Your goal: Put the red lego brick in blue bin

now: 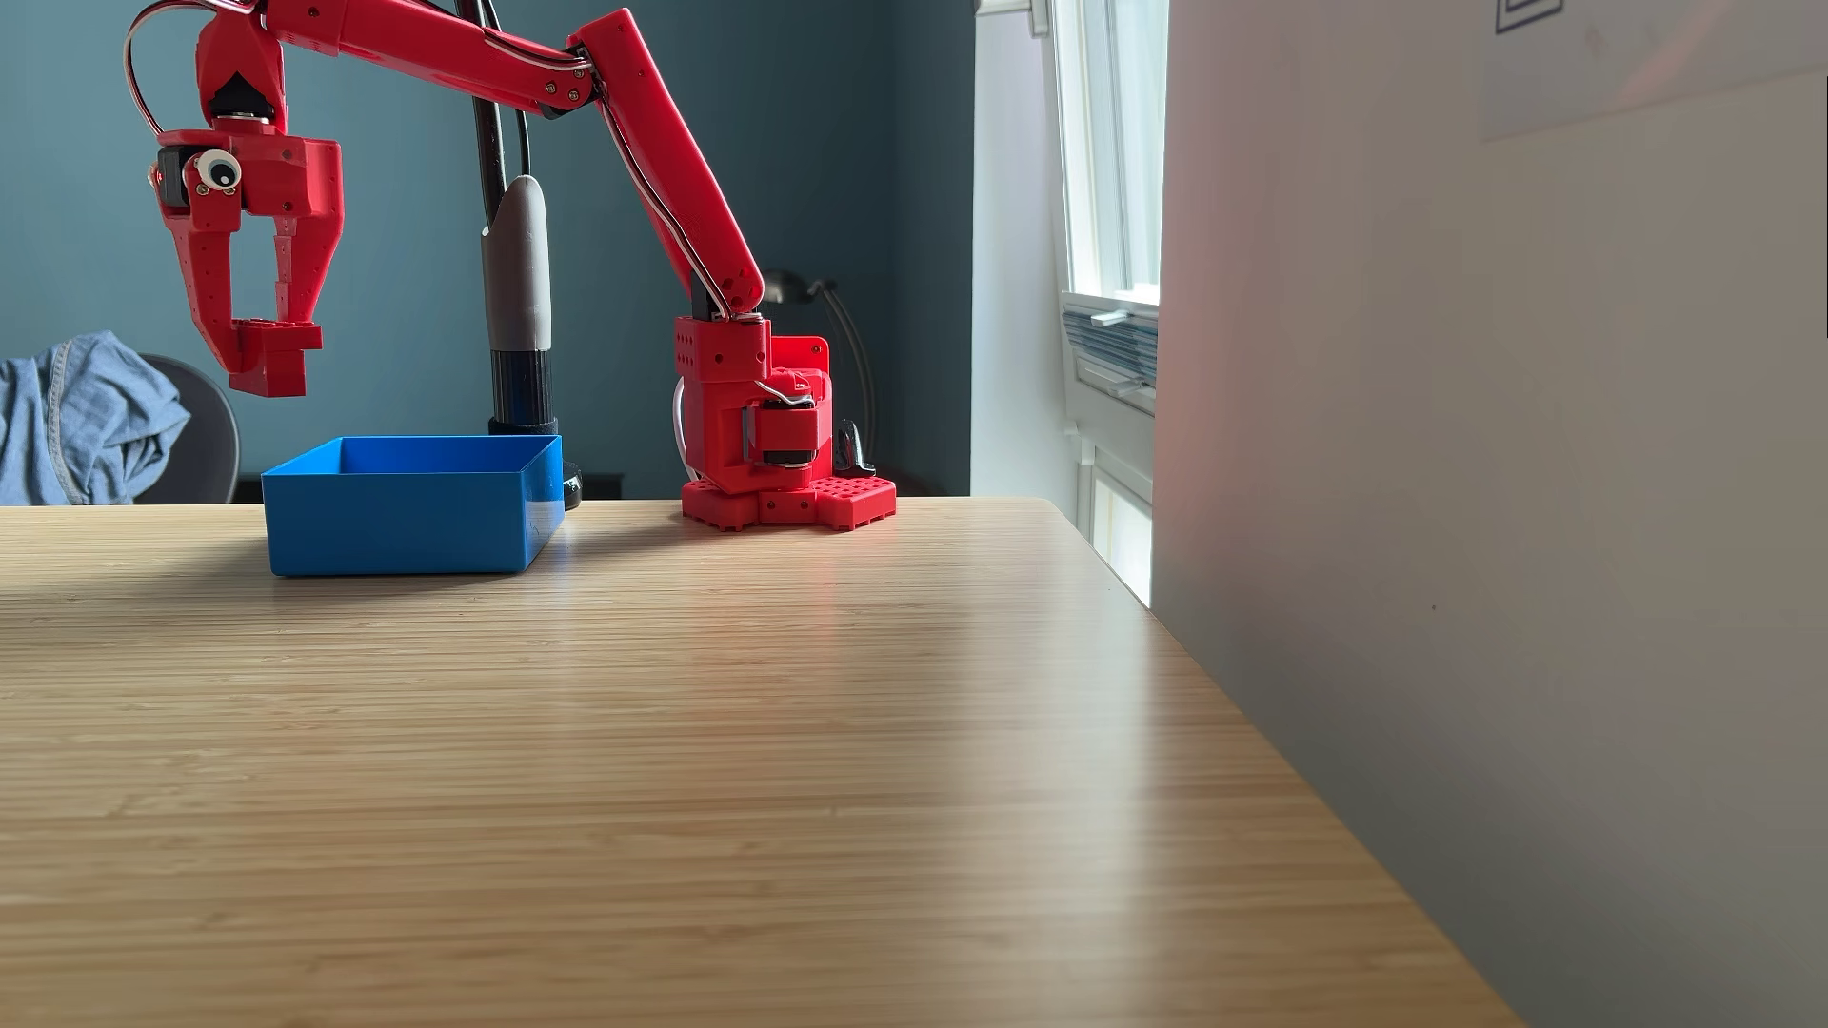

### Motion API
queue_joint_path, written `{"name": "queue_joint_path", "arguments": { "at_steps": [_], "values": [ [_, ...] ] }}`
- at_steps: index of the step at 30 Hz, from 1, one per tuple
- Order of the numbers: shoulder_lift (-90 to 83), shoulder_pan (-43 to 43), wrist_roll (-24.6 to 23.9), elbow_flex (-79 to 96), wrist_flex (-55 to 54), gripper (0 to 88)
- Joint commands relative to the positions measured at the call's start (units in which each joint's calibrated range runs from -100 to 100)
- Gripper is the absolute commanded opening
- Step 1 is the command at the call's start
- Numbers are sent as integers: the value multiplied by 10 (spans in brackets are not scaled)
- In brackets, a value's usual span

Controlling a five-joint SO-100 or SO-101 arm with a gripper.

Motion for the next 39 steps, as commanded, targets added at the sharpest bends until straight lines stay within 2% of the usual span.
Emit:
{"name": "queue_joint_path", "arguments": {
  "at_steps": [1, 9, 26, 39],
  "values": [
    [-25, 1, 11, 13, 16, 1],
    [-29, 5, 15, 45, 16, 1],
    [-193, 10, 66, 298, -24, 1],
    [-199, 15, 72, 484, -214, 1]
  ]
}}
